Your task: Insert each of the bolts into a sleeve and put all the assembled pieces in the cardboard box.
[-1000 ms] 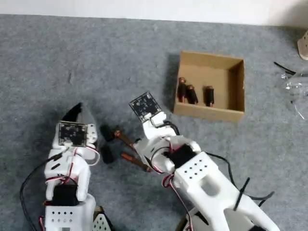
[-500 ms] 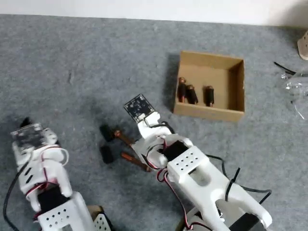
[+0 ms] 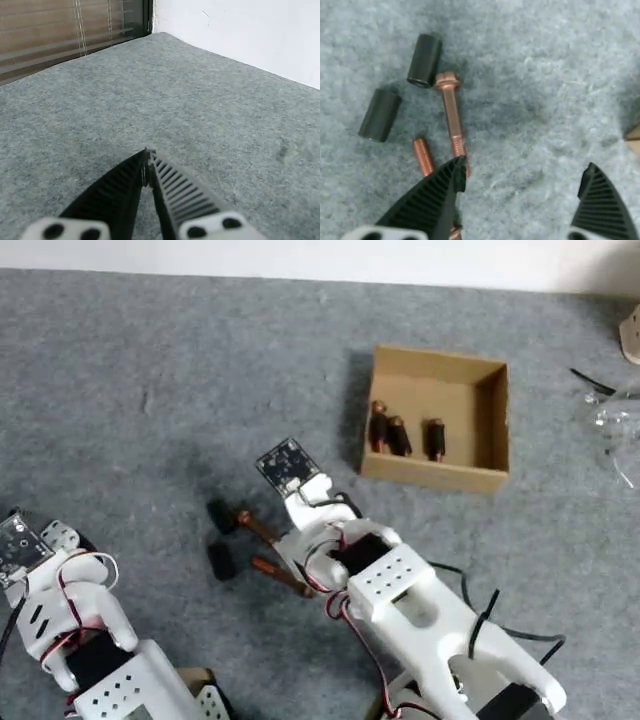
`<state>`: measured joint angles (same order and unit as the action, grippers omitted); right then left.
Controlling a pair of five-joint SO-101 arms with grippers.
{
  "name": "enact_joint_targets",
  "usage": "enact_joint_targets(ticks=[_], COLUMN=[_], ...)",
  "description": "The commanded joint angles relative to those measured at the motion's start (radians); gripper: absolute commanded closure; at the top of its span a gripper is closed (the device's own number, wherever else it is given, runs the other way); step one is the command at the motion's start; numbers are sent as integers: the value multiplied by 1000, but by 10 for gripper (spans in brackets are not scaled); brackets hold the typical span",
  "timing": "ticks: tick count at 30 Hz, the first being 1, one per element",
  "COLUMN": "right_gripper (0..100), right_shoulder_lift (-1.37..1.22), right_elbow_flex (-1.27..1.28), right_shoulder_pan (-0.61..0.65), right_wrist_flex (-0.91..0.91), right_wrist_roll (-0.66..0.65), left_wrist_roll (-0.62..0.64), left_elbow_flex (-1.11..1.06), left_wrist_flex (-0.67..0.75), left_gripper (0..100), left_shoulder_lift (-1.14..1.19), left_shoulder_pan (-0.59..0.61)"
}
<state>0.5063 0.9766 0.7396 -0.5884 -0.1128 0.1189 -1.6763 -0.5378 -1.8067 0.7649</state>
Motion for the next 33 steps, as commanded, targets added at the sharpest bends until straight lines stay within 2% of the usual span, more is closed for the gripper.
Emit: enact_joint_targets(ticks=[1,13,33], right_gripper=[677,677,677], right_shoulder_lift=[2,2,12], right_elbow_flex=[-1,1,54], right_shoulder_pan=[-33,-159,-162], right_wrist_flex=[71,84,81], right_wrist_roll=[-12,-11,-14], left_wrist_roll=[8,5,5], left_elbow_flex=[-19,-19,-19], left_wrist_flex=[-5,-35,-40], left_gripper=[989,990,989], left_shoulder_lift=[-10,-15,-15], left_shoulder_pan=[-35,-41,-41])
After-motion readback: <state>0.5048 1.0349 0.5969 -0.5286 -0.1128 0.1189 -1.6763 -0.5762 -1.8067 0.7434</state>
